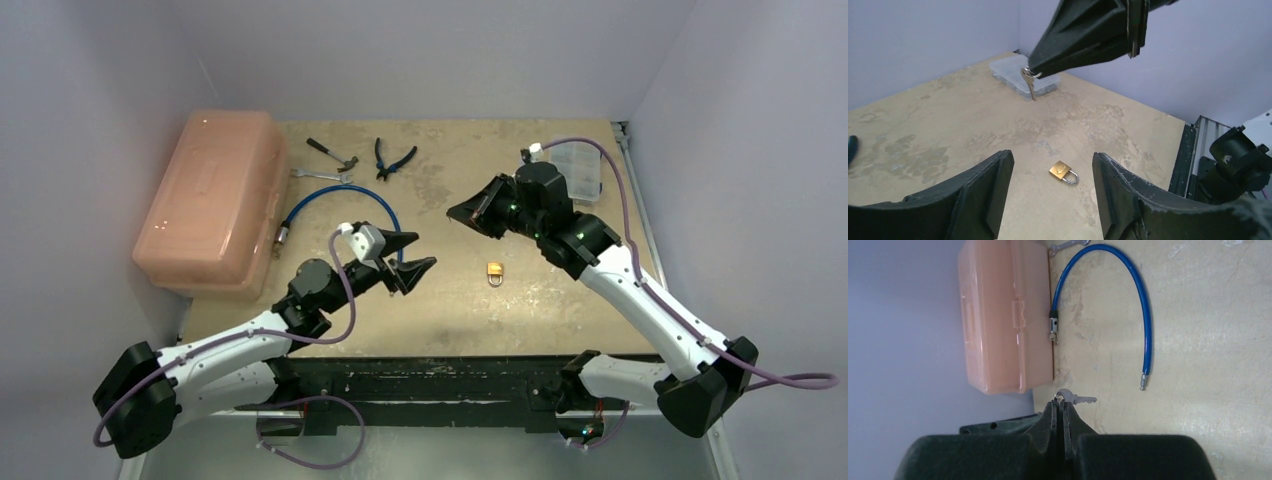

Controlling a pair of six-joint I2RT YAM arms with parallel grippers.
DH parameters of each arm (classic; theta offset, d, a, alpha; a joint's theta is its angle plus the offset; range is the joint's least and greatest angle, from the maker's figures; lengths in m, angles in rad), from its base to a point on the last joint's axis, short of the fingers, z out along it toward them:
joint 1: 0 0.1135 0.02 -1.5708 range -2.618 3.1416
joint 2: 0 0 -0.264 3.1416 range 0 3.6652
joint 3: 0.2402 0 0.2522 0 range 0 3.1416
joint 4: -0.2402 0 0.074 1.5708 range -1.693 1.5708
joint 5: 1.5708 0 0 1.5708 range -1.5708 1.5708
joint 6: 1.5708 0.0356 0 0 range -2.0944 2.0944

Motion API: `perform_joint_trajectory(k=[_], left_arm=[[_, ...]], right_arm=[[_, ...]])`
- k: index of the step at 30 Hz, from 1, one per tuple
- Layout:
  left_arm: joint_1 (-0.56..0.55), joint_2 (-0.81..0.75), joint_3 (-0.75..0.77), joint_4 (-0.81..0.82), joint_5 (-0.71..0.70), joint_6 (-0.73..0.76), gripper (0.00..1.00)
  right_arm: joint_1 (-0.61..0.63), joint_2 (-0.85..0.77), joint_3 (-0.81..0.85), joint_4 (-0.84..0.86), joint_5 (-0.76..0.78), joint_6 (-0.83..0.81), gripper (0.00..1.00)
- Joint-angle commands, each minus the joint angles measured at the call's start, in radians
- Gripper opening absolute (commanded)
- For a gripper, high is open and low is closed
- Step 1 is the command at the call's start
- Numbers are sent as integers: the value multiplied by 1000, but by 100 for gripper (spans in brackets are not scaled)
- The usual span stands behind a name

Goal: Unlock with the key

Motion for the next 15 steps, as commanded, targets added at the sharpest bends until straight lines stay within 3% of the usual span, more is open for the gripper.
perform_joint_trajectory(k=[1, 8, 15], left_arm=[[-64, 77, 29, 170, -31, 19, 62], [-126, 178, 55, 245, -106, 45, 54], [-128, 241, 58, 344, -174, 87, 57]], right_arm=[[6, -30, 0, -12, 66, 88, 0], [6, -81, -44, -26, 86, 147, 0], [6, -111, -59, -4, 55, 158, 0]])
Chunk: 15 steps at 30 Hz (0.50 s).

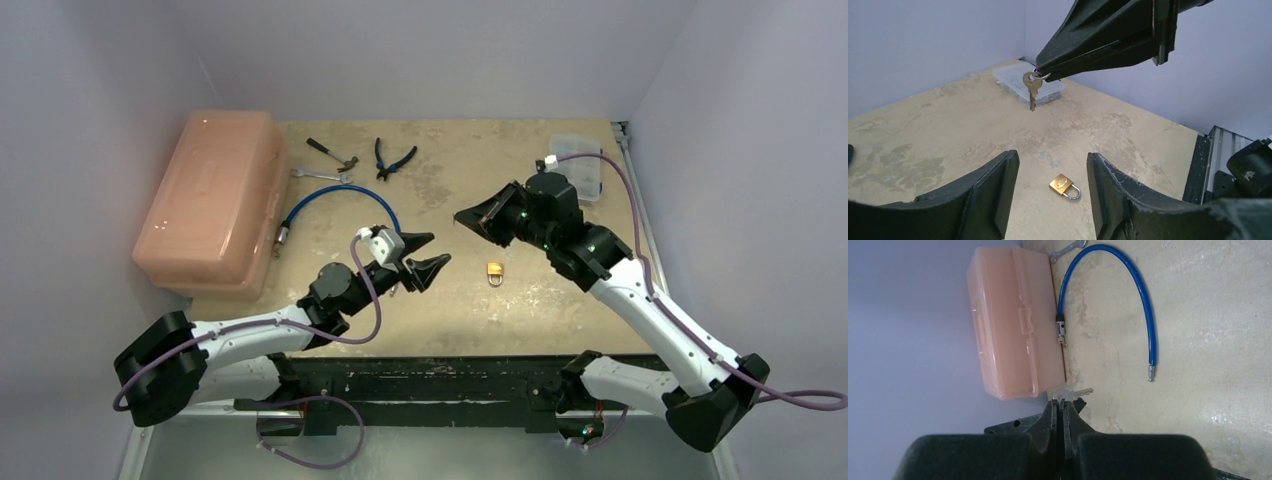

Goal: Unlock with the key

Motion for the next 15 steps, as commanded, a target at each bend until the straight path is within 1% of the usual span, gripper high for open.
perform_joint_trajectory(k=[1, 4, 8, 10, 12, 13, 15], left_arm=[[-3, 35, 49, 138, -39, 51, 57], [-4, 45, 62, 142, 1, 83, 58], [6, -22, 83, 24, 138, 141, 61], [39, -72, 101, -69, 237, 169, 62], [85, -116, 124, -152, 333, 155, 62], [112, -131, 134, -182, 385, 113, 61], [149, -153, 163, -242, 460, 96, 60]], right_arm=[[6, -34, -5, 21, -4, 22, 0], [5, -47, -20, 67, -38, -10, 0], [4, -87, -67, 235, -165, -122, 0], [4, -124, -79, 263, -177, -208, 0], [4, -155, -98, 299, -214, -281, 0], [4, -165, -105, 302, -228, -310, 0], [3, -178, -118, 313, -277, -351, 0]])
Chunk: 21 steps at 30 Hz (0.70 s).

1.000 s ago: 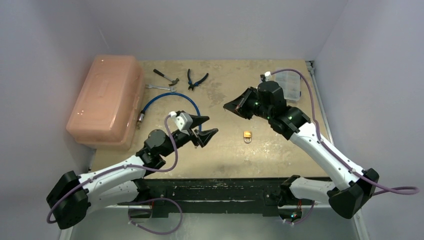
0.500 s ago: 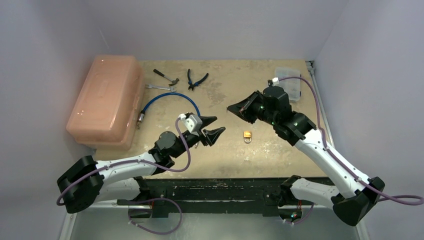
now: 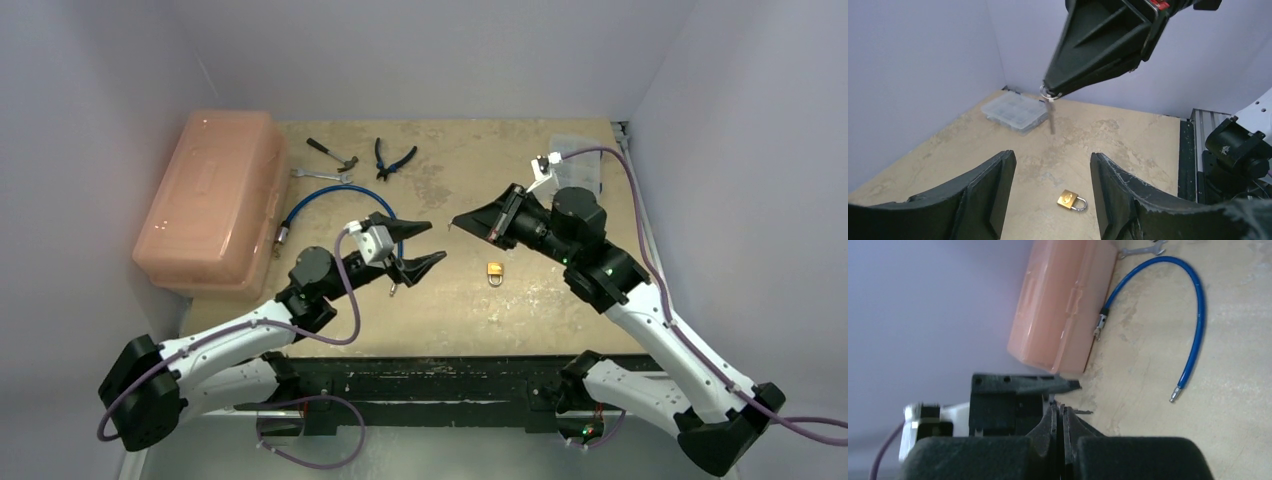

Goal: Unlock with the key

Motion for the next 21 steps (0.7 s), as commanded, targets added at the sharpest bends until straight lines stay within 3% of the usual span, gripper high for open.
perform_joint_trajectory(k=[1, 5, 11, 21], left_arm=[[67, -64, 97, -159, 233, -9, 60], [69, -79, 118, -227, 283, 4, 58], [68, -46, 104, -140, 325, -68, 54], [67, -4, 58, 0, 202, -123, 39]], right_arm=[[4, -50, -18, 121, -135, -172, 0], [4, -56, -31, 144, -223, -200, 0], [4, -56, -27, 101, -215, -199, 0], [4, -39, -7, 23, -137, -151, 0]])
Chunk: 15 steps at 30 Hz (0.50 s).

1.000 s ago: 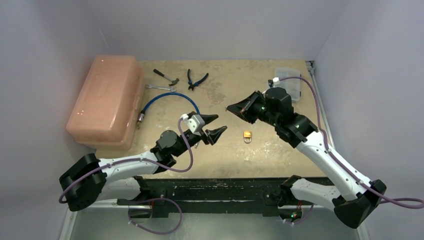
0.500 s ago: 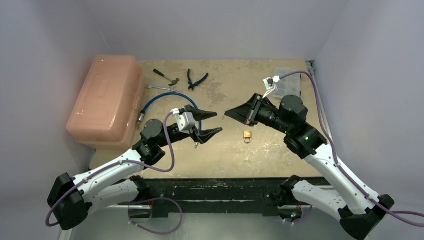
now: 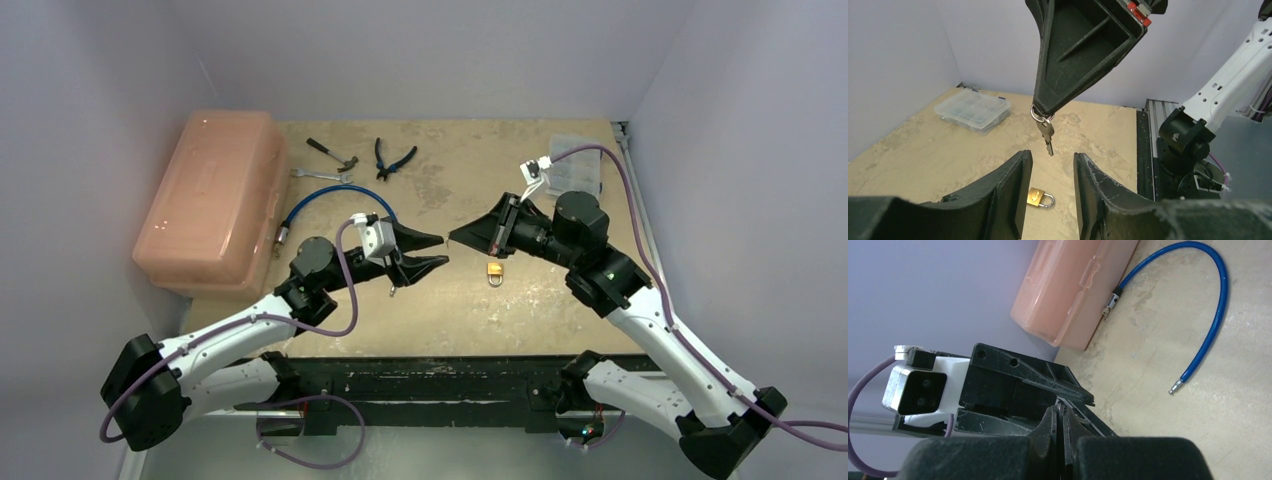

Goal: Unlock with the key

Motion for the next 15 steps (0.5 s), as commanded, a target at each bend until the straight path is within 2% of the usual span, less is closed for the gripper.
perform_joint_trajectory(k=[1, 15], left_arm=[[3, 4, -25, 124, -58, -33, 38], [4, 45, -8, 111, -62, -4, 29]], right_arm=[[4, 7, 22, -22, 43, 22, 0], [4, -4, 8, -1, 83, 95, 0]])
